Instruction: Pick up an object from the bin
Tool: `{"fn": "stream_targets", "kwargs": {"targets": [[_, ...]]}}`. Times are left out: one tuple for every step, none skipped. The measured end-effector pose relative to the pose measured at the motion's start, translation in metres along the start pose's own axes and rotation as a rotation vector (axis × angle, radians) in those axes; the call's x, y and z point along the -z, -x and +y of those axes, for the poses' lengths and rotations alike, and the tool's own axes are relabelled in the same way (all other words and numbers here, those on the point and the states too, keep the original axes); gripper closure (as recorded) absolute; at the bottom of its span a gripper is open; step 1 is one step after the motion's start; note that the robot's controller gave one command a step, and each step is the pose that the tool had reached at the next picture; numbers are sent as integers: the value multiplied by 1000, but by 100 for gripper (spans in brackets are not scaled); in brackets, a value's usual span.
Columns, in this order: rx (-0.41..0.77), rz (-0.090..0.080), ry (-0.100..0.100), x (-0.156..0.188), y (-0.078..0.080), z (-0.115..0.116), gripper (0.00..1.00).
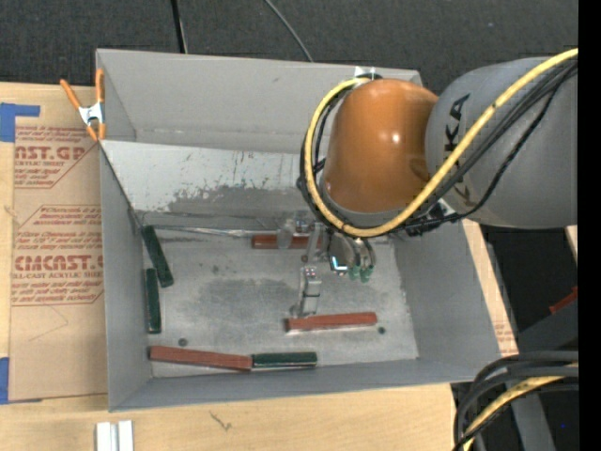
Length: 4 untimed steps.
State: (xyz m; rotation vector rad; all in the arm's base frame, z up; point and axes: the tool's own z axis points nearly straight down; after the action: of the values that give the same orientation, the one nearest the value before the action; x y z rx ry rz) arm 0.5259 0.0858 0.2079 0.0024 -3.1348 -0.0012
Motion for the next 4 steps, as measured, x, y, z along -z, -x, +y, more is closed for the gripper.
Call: {"fn": "stream_targets", "kwargs": {"targets": [[-1,-8,1,4,2,0,0],[64,-15,1,-9,-13,-15,0],[150,-13,-2,-70,-23,-36,0],[334,-8,-1,-125,-43,-73,100]]}}
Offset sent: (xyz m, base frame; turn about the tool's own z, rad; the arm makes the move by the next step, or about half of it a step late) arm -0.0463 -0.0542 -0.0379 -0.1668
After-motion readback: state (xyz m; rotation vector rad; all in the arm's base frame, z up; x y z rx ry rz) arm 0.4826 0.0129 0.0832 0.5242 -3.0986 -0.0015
